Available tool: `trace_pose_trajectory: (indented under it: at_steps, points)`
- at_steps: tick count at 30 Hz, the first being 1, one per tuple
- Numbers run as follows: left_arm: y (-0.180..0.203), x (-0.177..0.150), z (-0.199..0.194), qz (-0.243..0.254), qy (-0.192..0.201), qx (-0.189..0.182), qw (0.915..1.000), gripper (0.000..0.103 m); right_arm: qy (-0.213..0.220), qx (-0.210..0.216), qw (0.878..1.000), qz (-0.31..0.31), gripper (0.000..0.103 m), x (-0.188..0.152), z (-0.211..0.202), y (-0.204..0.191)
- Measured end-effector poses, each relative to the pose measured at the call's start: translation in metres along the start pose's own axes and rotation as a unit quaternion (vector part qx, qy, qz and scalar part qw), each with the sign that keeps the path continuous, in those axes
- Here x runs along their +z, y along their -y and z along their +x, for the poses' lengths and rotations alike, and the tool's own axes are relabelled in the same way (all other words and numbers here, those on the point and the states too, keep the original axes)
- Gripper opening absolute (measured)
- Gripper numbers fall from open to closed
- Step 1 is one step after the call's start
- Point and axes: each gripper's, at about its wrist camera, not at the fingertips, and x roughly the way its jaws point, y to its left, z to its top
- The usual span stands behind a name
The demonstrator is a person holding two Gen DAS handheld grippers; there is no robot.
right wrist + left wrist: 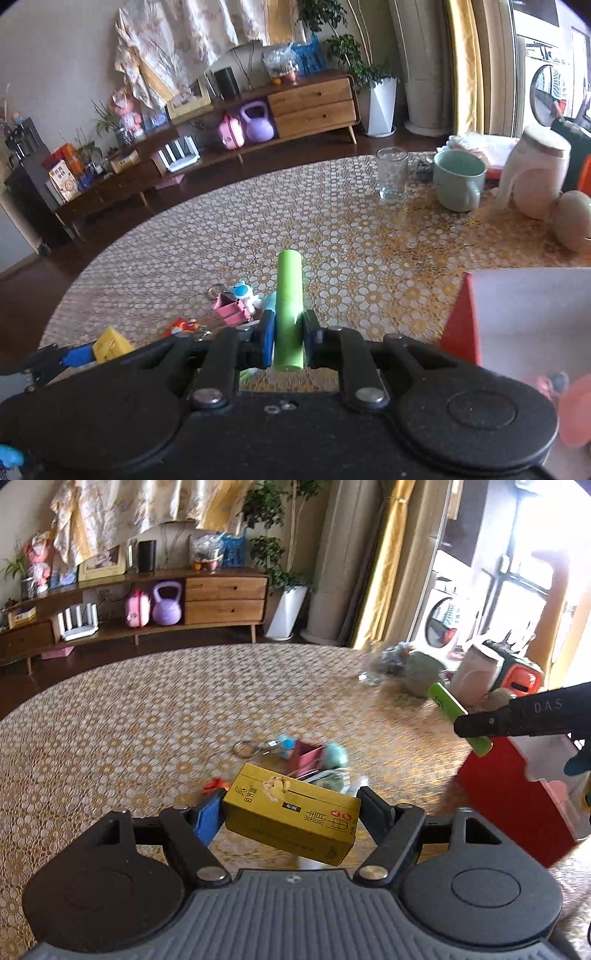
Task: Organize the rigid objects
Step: 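Carry the highlighter and yellow box over into the red-and-white box with both tools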
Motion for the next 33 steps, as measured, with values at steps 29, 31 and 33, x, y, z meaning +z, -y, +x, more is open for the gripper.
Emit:
trace_pose_trajectory:
  at_steps: [29, 31, 33]
  points:
    - [0.177, 0.007, -0.018, 0.069, -0.022, -0.100, 0.9923, 0.076, 0.052, -0.046, 0.997, 0.031, 0.015, -0.046, -0.124, 0.107]
    - [0.190, 0.008, -0.014, 0.074, -0.023, -0.105, 0.9914, 0.076, 0.050, -0.051, 0.997, 0.033, 0.015, -0.049, -0.127, 0.118]
    - [0.202, 0.008, -0.009, 0.079, -0.025, -0.108, 0.9906, 0.076, 0.049, -0.056, 0.997, 0.036, 0.015, -0.055, -0.131, 0.125]
